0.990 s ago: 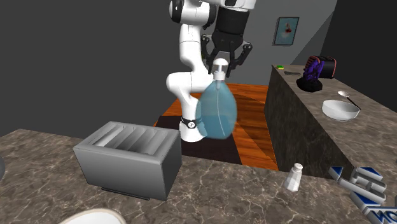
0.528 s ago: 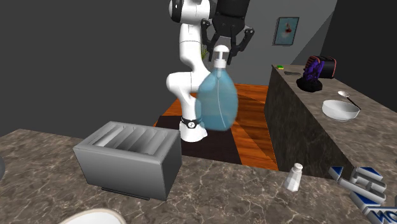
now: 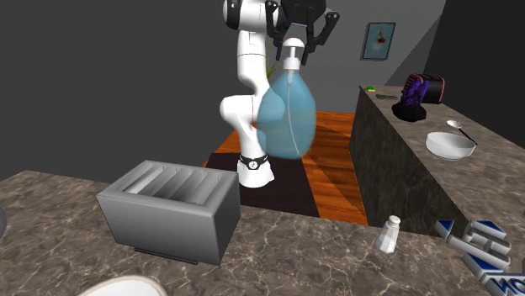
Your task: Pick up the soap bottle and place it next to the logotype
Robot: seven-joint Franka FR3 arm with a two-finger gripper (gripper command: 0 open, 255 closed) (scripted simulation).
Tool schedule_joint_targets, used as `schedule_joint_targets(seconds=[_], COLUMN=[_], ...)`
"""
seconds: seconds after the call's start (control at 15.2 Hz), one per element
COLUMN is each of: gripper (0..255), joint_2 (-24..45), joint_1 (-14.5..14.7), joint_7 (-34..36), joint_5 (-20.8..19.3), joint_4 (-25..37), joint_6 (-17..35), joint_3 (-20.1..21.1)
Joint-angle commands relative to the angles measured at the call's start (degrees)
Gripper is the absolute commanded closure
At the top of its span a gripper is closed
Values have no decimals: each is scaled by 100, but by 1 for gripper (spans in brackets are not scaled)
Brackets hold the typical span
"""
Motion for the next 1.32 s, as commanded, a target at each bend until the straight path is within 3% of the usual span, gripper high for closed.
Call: schedule_joint_targets(seconds=[0.0, 0.59, 1.25], gripper=[255, 255, 255], joint_2=[93, 586, 1085], joint_1=[-3, -16, 424], joint_7=[10, 40, 1522], joint_5=[-15, -116, 249], joint_4=[267, 1503, 1047], joint_6=[-176, -933, -45], joint_3=[16, 91, 952])
